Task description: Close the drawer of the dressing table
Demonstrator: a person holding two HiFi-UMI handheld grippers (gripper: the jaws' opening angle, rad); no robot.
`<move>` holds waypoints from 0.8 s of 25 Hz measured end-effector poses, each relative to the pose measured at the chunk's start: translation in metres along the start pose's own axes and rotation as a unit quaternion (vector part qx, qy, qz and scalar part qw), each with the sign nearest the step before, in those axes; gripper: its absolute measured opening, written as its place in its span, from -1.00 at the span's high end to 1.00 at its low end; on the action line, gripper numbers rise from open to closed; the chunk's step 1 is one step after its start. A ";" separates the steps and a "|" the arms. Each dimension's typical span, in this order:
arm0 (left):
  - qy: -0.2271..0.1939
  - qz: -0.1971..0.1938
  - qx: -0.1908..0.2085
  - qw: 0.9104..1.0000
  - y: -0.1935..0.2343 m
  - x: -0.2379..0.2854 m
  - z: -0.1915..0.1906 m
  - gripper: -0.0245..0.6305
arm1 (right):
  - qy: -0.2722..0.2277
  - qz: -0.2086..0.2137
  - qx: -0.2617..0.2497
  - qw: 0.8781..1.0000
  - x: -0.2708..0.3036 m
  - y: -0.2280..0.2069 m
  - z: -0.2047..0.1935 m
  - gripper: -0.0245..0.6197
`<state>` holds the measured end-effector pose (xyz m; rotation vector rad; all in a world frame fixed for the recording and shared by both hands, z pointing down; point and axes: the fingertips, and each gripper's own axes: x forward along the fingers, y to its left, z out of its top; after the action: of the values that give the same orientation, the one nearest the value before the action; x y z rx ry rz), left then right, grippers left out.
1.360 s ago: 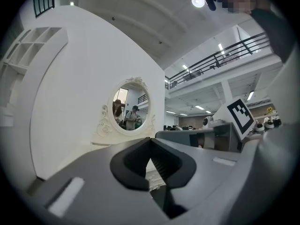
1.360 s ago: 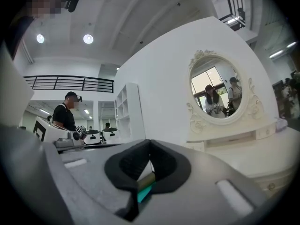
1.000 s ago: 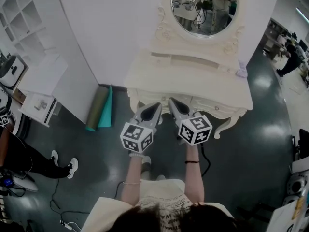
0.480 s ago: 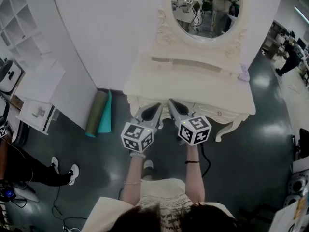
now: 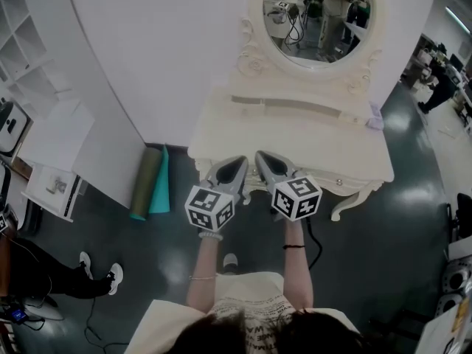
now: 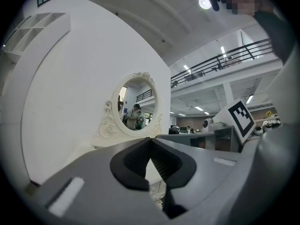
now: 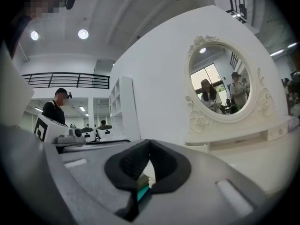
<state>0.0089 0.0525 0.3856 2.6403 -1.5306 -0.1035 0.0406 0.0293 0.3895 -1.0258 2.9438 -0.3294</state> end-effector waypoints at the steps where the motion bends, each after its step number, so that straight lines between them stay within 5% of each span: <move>1: -0.001 -0.003 -0.001 1.000 0.004 0.003 0.001 0.92 | 0.001 -0.001 0.000 1.000 0.004 -0.002 0.001 0.91; 20: 0.011 -0.048 -0.008 0.999 0.071 0.058 -0.002 0.92 | 0.005 -0.041 0.005 0.999 0.079 -0.042 0.000 0.91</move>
<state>-0.0228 -0.0331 0.3945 2.6943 -1.3899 -0.0919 0.0046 -0.0517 0.4028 -1.1481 2.9106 -0.3516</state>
